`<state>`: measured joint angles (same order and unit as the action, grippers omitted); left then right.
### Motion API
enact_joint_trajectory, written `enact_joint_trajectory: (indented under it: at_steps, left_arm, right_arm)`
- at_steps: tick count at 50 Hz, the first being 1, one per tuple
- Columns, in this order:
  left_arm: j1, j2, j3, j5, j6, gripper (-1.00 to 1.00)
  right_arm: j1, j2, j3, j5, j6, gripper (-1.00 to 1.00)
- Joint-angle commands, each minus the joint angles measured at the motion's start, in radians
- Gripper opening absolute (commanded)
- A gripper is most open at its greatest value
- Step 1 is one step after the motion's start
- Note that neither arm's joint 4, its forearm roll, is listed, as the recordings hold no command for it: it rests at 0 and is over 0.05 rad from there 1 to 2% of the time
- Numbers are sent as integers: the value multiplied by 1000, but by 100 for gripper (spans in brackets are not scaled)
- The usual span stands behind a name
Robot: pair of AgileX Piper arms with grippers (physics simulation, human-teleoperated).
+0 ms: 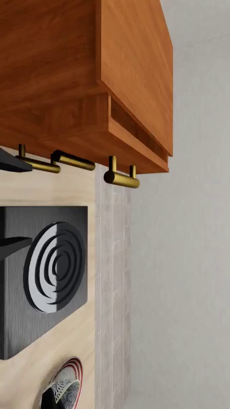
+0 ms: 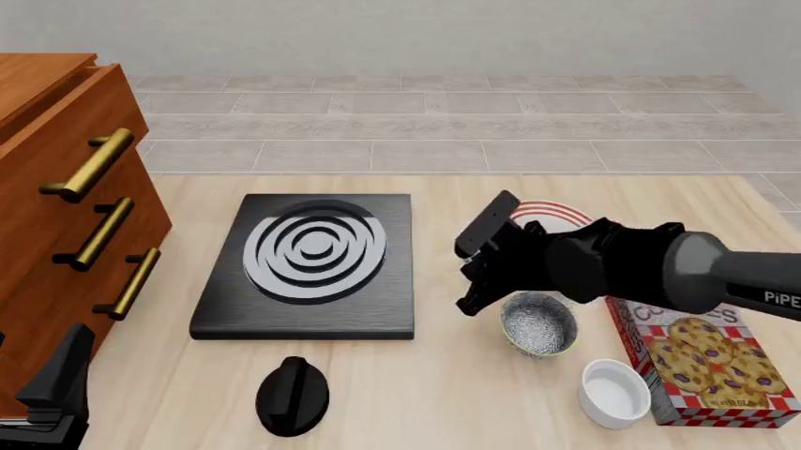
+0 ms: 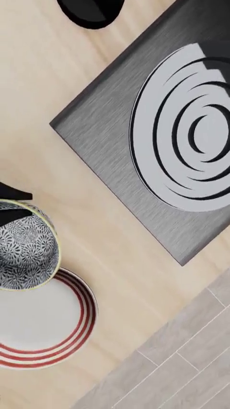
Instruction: Pick the akita bowl from table center and place it on the plate.
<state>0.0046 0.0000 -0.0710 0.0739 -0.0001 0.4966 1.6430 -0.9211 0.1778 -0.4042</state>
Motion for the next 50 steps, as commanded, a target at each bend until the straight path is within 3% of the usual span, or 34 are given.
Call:
enact_joint_trajectory:
  at_steps: [1,50]
  left_arm:
    - [0,0,0,0,0,100]
    - [0,0,0,0,0,100]
  right_arm:
    - [-23,-27,-2,32,-42,-100]
    - [-175,12,-54,59,-160,-100]
